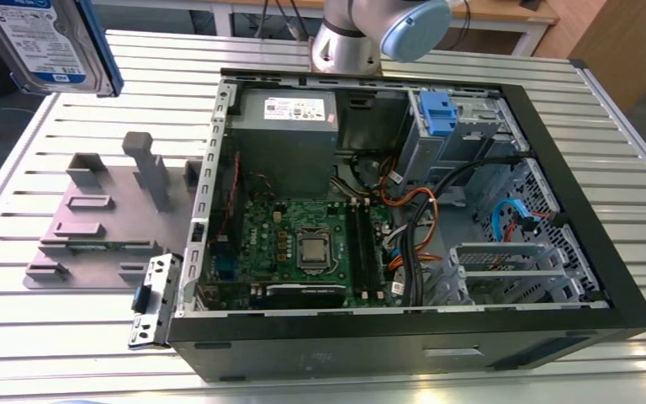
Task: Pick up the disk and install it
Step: 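Pick up the disk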
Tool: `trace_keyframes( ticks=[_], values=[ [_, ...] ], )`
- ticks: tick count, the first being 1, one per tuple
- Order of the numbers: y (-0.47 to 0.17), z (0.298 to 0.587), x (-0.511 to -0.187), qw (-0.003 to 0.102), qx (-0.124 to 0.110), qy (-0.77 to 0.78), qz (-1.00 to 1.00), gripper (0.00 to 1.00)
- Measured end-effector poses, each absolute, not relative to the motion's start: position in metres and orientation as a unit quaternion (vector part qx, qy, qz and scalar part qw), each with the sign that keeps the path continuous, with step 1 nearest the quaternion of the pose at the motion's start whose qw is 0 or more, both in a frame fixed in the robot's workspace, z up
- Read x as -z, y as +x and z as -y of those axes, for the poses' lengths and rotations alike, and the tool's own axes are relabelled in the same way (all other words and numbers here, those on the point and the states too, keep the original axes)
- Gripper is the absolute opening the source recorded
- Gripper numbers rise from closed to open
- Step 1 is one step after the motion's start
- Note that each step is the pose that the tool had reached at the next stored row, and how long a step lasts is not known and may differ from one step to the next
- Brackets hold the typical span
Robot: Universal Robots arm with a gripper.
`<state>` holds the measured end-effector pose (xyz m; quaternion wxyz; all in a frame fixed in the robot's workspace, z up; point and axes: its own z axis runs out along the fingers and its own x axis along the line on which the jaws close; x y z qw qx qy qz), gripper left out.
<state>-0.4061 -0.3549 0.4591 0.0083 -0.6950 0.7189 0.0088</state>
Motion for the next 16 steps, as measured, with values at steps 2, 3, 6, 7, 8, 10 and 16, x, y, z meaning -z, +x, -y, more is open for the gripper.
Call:
trace_keyframes(
  ticks=[2, 3, 6, 7, 8, 10, 16],
  values=[
    [-0.4061, 0.3549, -0.4601, 0.008, -0.009, -0.695, -0.719, 0.36],
    [-0.4061, 0.3549, -0.4606, 0.008, -0.009, -0.695, -0.719, 0.36],
    [-0.4061, 0.3549, -0.4622, 0.008, -0.009, -0.695, -0.719, 0.36],
    [-0.4061, 0.3549, -0.4628, 0.008, -0.009, -0.695, -0.719, 0.36],
    [-0.4061, 0.3549, -0.4633, 0.008, -0.009, -0.695, -0.719, 0.36],
    [-0.4061, 0.3549, -0.4644, 0.008, -0.009, -0.695, -0.719, 0.36],
    [-0.4061, 0.3549, -0.4675, 0.008, -0.009, -0.695, -0.719, 0.36]
  ],
)
